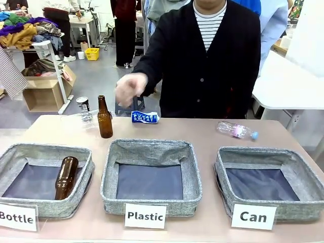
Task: Sort the can waste into the basket.
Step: Pick up the can waste from the table and place it in the right Fabric basket.
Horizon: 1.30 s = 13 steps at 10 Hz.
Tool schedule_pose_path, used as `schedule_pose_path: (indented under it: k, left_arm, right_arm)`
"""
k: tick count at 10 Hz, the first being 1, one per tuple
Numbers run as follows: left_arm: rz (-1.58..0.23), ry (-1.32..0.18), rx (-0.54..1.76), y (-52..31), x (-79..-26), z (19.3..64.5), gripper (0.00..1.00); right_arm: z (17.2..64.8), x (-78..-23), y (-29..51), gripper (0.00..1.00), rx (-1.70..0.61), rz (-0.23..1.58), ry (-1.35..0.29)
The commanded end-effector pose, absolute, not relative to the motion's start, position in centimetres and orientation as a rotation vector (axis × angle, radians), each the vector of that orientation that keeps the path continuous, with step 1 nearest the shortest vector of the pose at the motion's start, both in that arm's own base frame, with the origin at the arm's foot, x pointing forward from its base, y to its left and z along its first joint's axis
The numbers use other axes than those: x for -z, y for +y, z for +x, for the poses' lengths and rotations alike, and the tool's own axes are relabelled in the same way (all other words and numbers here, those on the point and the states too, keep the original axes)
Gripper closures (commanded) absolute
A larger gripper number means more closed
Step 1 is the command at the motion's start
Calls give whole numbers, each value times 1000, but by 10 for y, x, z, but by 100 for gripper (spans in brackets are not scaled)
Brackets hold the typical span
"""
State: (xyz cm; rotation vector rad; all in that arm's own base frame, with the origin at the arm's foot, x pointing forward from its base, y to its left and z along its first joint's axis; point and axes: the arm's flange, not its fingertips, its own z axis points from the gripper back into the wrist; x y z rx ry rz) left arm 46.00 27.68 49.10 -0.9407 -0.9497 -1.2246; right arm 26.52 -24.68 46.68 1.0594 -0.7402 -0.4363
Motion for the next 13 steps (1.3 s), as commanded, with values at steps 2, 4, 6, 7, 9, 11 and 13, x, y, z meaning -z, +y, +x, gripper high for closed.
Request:
schedule_pose_path:
  k: [2,4,6,7,9,11,13]
  left_arm:
    - [-990,-770,1357,196,-463,527,0]
    - [-938,-789,1394,152,-434,568,0]
    - [-915,-750,1385,119,-399,605,0]
    - [-838,-835,1242,110,-389,625,0]
    - [-699,-956,1112,105,-378,656,0]
    - [-600,-942,1020,104,-361,682,0]
    - [-571,-937,999,101,-356,691,0]
  right_arm:
    - [268,-468,-249,0,415,1065,-774]
    - [268,-468,-249,0,415,1065,-774]
    - [268,-468,-249,0,415,1065,-774]
    - [268,-468,-249,0,415,1065,-774]
    - [268,-468,-249,0,415,1065,-774]
    - [268,-468,-249,0,415,1065,-774]
    - [268,-468,-249,0,415,1065,-774]
